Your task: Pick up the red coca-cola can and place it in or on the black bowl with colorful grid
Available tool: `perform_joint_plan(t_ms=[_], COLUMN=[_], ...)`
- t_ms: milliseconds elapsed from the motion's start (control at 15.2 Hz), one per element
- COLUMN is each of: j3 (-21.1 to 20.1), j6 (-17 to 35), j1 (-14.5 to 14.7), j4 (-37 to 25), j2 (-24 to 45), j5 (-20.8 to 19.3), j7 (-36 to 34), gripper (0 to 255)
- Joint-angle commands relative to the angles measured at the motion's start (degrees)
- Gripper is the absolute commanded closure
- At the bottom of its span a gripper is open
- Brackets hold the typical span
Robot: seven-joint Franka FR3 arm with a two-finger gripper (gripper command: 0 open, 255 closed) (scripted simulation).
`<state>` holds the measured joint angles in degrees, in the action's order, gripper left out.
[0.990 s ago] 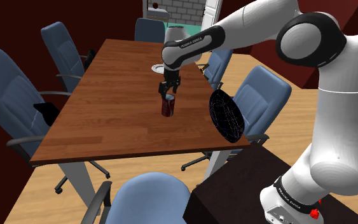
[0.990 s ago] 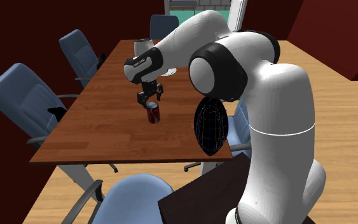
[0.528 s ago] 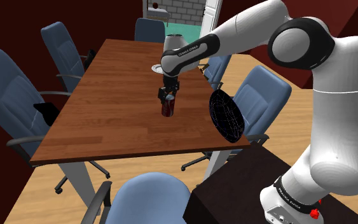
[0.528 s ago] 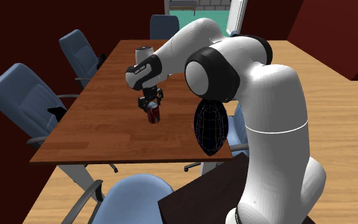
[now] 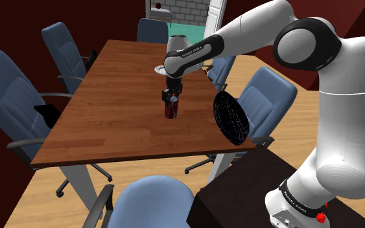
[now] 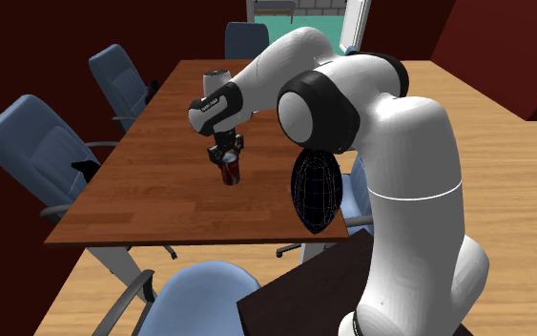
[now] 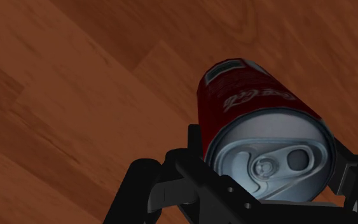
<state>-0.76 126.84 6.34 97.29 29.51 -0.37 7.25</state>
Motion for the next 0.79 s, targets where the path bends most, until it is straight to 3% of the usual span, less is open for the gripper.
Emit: perform_joint_plan(t_ms=[0, 726], j3=[0.00, -0.01], j6=[0.00, -2.37], j1=[0.00, -0.01], j4=[0.03, -0.76], j2=[0.03, -1.56], j5=[0.00, 0.03], j7=[0.00, 0.01], gripper=[255, 255])
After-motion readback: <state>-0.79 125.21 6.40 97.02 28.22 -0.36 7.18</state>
